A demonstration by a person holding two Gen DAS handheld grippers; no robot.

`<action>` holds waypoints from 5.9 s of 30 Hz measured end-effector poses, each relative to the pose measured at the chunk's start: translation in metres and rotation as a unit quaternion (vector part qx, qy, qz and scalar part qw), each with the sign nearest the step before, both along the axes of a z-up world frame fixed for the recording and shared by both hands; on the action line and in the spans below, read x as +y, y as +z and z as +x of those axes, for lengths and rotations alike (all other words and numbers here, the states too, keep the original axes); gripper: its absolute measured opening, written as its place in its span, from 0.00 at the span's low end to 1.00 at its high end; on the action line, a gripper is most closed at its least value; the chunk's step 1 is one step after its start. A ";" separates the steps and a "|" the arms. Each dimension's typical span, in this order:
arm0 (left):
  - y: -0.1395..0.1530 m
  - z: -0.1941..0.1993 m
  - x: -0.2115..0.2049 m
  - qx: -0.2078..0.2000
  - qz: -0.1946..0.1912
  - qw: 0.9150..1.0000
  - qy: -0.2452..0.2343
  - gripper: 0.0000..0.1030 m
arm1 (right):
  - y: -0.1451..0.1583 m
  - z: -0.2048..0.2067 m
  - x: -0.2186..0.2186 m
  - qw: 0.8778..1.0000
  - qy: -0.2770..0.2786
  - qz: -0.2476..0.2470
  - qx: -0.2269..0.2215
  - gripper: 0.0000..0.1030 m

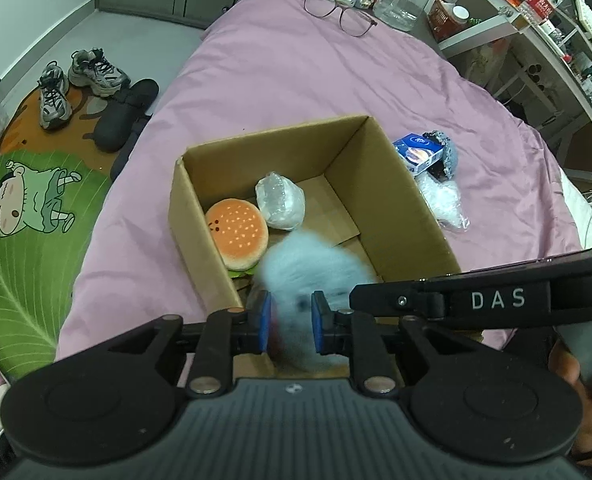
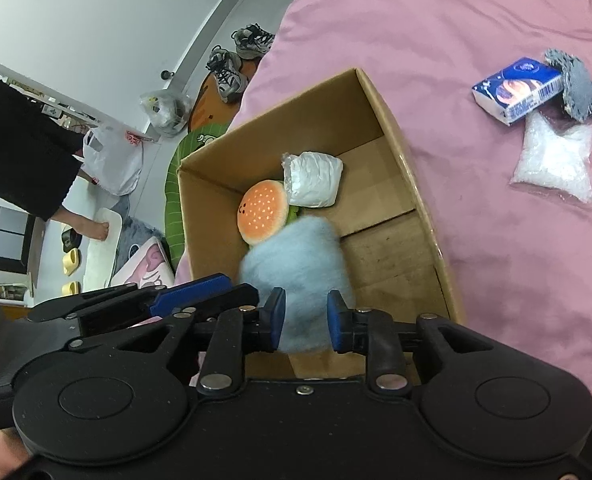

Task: Organize soft objects
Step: 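Carry the fluffy plush with the right tool into the cardboard box, then open the right tool to release the fluffy plush in the box, then move the right tool back toward the tissue pack and bead bag, then grasp the blue tissue pack with the left tool while the right tool grasps the denim plush, then carry the tissue pack and denim plush over the cardboard box with both tools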

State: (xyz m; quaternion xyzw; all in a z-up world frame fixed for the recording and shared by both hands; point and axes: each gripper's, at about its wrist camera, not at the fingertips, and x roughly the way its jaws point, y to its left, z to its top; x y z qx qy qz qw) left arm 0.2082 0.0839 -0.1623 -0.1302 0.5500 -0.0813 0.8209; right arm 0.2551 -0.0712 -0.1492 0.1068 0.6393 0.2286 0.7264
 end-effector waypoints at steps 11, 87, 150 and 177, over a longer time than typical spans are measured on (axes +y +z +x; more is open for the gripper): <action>0.021 -0.002 -0.004 -0.002 -0.005 1.000 0.007 0.30 | 0.022 -0.006 -0.021 1.000 -0.001 0.000 -0.022 0.48; 0.070 0.109 -0.144 -0.015 0.016 1.000 0.012 0.89 | 0.031 0.060 -0.225 0.989 -0.094 0.025 -0.115 0.82; -0.041 0.225 -0.170 0.100 -0.033 0.994 -0.010 0.18 | -0.028 0.140 -0.212 0.993 -0.046 -0.035 -0.100 0.30; 0.047 0.178 -0.191 0.031 -0.009 0.999 -0.022 0.16 | 0.034 0.098 -0.241 0.988 -0.070 -0.040 -0.135 0.30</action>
